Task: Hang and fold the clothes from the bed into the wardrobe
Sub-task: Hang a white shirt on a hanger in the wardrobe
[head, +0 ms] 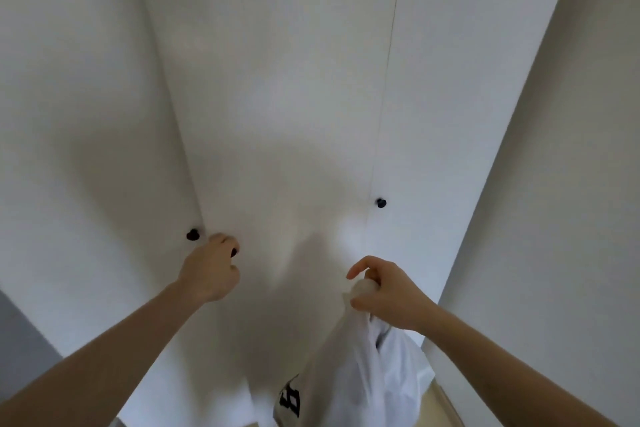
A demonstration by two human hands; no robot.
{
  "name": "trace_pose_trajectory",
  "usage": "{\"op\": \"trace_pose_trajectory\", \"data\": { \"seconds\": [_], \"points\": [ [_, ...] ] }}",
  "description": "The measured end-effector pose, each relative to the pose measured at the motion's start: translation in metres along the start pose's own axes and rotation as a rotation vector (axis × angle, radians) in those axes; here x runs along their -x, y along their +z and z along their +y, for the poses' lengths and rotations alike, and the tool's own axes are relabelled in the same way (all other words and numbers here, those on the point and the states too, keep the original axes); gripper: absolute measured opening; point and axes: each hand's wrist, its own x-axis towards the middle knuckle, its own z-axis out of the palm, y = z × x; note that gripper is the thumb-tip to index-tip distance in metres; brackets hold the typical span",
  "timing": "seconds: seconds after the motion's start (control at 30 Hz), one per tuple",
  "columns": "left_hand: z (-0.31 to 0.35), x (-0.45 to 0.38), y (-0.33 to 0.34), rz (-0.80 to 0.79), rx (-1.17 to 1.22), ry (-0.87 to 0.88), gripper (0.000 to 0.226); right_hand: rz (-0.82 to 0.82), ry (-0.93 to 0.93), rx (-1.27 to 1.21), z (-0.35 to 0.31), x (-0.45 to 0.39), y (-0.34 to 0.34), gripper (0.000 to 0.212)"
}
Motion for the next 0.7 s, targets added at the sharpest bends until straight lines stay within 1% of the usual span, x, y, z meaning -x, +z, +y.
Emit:
{"op": "trace_pose_trajectory", "data": {
  "seconds": [0.07, 0.13, 0.23, 0.37, 0.53, 0.6, 0.7],
  "points": [
    [0.01, 0.023, -0.001, 0.02, -0.041, 0.046, 0.028, 0.024, 0.011, 0.0, -0.003, 0.018, 0.004, 0.033],
    [0.024, 0.047, -0.002, 0.034, -0.073, 0.105, 0.032, 0.055, 0.029, 0.004, -0.006, 0.039, 0.01, 0.033],
    [0.051, 0.084, -0.002, 0.012, -0.078, 0.201, 0.036, 0.096, 0.065, 0.007, -0.014, 0.078, 0.022, 0.033],
    [0.1, 0.122, -0.004, 0.003, -0.183, 0.318, 0.024, 0.131, 0.118, 0.032, -0.022, 0.135, 0.031, 0.031],
    [0.165, 0.155, -0.01, 0.003, -0.455, 0.487, 0.017, 0.247, 0.184, 0.071, -0.023, 0.206, 0.021, 0.032],
    [0.189, 0.165, -0.01, -0.005, -0.48, 0.527, 0.015, 0.284, 0.207, 0.069, -0.02, 0.232, 0.012, 0.033],
    [0.222, 0.175, -0.008, -0.011, -0.45, 0.559, 0.017, 0.319, 0.221, 0.076, -0.017, 0.265, -0.002, 0.035]
  ]
}}
